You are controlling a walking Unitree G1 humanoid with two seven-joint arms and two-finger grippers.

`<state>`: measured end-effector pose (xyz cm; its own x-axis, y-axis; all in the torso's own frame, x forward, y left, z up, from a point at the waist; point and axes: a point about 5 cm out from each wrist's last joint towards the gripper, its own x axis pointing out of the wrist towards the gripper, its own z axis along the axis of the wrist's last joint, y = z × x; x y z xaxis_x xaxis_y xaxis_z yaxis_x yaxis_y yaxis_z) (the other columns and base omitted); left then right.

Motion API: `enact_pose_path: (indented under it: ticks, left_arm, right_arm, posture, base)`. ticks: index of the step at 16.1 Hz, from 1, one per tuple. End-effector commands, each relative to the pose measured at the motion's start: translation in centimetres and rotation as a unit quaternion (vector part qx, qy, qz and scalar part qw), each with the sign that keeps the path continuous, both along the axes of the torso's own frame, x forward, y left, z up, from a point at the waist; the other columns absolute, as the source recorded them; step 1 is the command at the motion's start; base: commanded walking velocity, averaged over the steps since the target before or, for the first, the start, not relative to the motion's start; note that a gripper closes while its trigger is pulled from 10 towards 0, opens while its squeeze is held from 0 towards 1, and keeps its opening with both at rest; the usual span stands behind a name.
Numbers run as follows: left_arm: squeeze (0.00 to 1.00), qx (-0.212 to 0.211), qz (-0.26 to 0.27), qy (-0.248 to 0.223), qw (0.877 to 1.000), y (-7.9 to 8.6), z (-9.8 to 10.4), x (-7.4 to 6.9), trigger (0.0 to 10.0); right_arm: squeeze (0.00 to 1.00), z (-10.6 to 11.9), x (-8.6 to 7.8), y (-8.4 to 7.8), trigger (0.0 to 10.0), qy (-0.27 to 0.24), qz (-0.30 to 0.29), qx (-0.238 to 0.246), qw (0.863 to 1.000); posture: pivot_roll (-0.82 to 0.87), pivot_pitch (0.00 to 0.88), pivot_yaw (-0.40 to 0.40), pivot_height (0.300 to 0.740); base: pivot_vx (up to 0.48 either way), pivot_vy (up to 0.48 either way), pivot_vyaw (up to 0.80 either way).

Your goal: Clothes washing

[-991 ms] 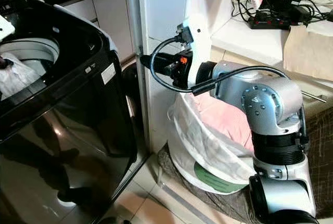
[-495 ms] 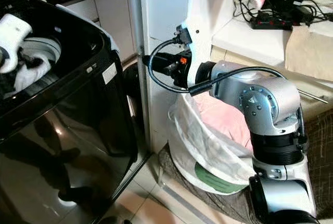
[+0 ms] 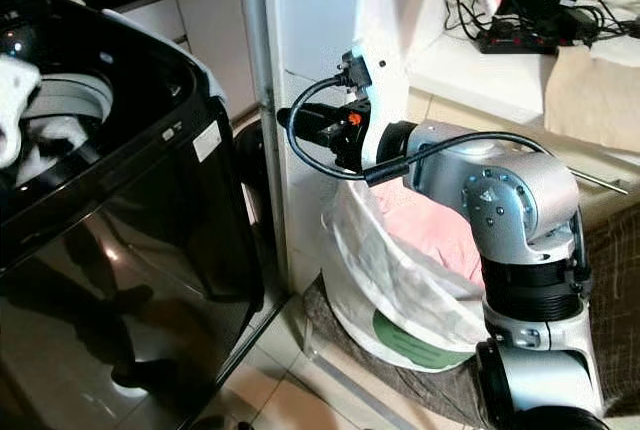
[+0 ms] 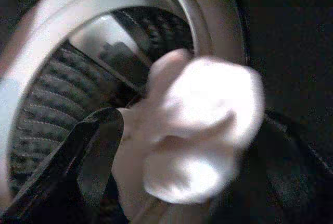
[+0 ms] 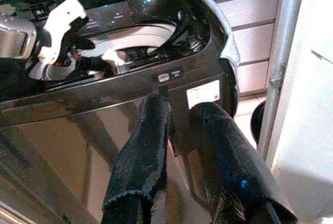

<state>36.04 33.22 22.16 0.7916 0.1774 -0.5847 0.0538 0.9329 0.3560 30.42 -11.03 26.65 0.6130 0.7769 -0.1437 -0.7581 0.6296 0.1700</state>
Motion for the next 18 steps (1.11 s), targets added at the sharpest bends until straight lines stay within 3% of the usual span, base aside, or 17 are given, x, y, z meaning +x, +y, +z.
enact_pose_path:
  ticks: [1, 4, 6, 7, 8, 9, 10, 11, 12, 13, 14, 15, 16, 18]
  left_arm:
    - [0.0, -0.017, 0.0, -0.027, 0.999, 0.7, 1.8, -0.5, 10.0]
    - [0.0, -0.035, -0.003, -0.052, 0.998, 1.6, 3.4, -1.8, 10.0]
    - [0.0, -0.014, -0.013, -0.06, 0.998, 1.6, 4.6, -2.4, 10.0]
    - [0.0, -0.007, -0.042, -0.098, 0.994, 0.7, 5.9, -2.3, 10.0]
    - [0.0, -0.029, -0.113, -0.221, 0.968, -2.6, 8.3, -1.3, 10.0]
    - [0.0, -0.042, -0.125, -0.276, 0.952, -4.4, 8.7, -0.8, 10.0]
    - [0.0, -0.058, -0.135, -0.301, 0.942, -6.0, 8.4, -0.4, 10.0]
    - [0.0, -0.093, -0.164, -0.336, 0.923, -9.3, 7.8, -0.2, 10.0]
    - [0.0, -0.125, -0.191, -0.36, 0.905, -11.7, 7.6, -0.5, 10.0]
    - [0.0, -0.177, -0.233, -0.38, 0.877, -14.8, 7.2, -1.3, 10.0]
    - [0.0, -0.197, -0.257, -0.385, 0.864, -16.5, 6.6, -1.9, 10.0]
    - [0.0, -0.214, -0.287, -0.386, 0.85, -18.3, 5.7, -2.6, 10.0]
    - [0.0, -0.228, -0.313, -0.374, 0.843, -19.7, 4.1, -3.5, 10.0]
    - [0.0, -0.233, -0.332, -0.356, 0.842, -21.1, 2.5, -4.5, 10.0]
  right_arm:
    - [0.0, 0.3, -0.2, -0.3, 10.0, -0.003, -0.004, -0.002, 1.0]
    - [0.0, 0.3, -0.1, -0.3, 10.0, -0.002, -0.006, 0.0, 1.0]
    - [0.0, 0.4, 0.0, -0.4, 10.0, -0.002, -0.008, 0.0, 1.0]
    - [0.0, 0.5, 0.1, -0.4, 10.0, -0.004, -0.013, 0.001, 1.0]
    - [0.0, 0.5, 0.7, -0.8, 10.0, -0.012, -0.042, 0.003, 0.999]
    - [0.0, 0.3, 1.1, -1.1, 10.0, -0.023, -0.069, -0.001, 0.997]
    - [0.0, 0.2, 1.7, -1.7, 10.0, -0.037, -0.11, -0.01, 0.993]
    - [0.0, 0.0, 2.8, -3.1, 10.0, -0.063, -0.191, -0.027, 0.979]
    - [0.0, -0.2, 3.5, -4.4, 10.0, -0.075, -0.246, -0.035, 0.966]
    - [0.0, -0.7, 3.9, -6.7, 10.0, -0.072, -0.312, -0.045, 0.946]
    - [0.0, -1.4, 4.0, -8.3, 10.0, -0.062, -0.341, -0.054, 0.937]
    - [0.54, -2.3, 4.0, -10.1, 10.0, -0.049, -0.37, -0.066, 0.925]
    - [1.0, -3.7, 4.1, -12.0, 10.0, -0.029, -0.397, -0.081, 0.914]
    - [1.0, -5.6, 4.4, -13.9, 10.0, -0.008, -0.42, -0.085, 0.903]
  posture:
    - [-0.04, 0.0, 0.067, 0.74]
    - [-0.03, 0.0, 0.061, 0.74]
    - [-0.03, 0.0, 0.059, 0.74]
    - [-0.03, 0.0, 0.057, 0.74]
    - [-0.02, 0.0, 0.055, 0.74]
    - [-0.02, 0.0, 0.056, 0.74]
    - [-0.02, 0.0, 0.056, 0.74]
    - [-0.03, 0.0, 0.06, 0.74]
    - [-0.03, 0.0, 0.06, 0.74]
    - [-0.04, 0.0, 0.063, 0.74]
    - [-0.05, 0.0, 0.068, 0.74]
    - [-0.06, 0.0, 0.069, 0.74]
    - [-0.07, 0.0, 0.074, 0.74]
    - [-0.07, 0.0, 0.074, 0.74]
  base:
    - [0.0, 0.0, 0.0]
    - [0.0, 0.0, 0.0]
    - [0.0, 0.0, 0.0]
    - [0.0, 0.0, 0.0]
    - [0.0, 0.0, 0.0]
    - [0.0, 0.0, 0.0]
    - [0.0, 0.0, 0.0]
    - [0.0, 0.0, 0.0]
    - [0.0, 0.0, 0.0]
    - [0.0, 0.0, 0.0]
    - [0.0, 0.0, 0.0]
    - [0.0, 0.0, 0.0]
    - [0.0, 0.0, 0.0]
    - [0.0, 0.0, 0.0]
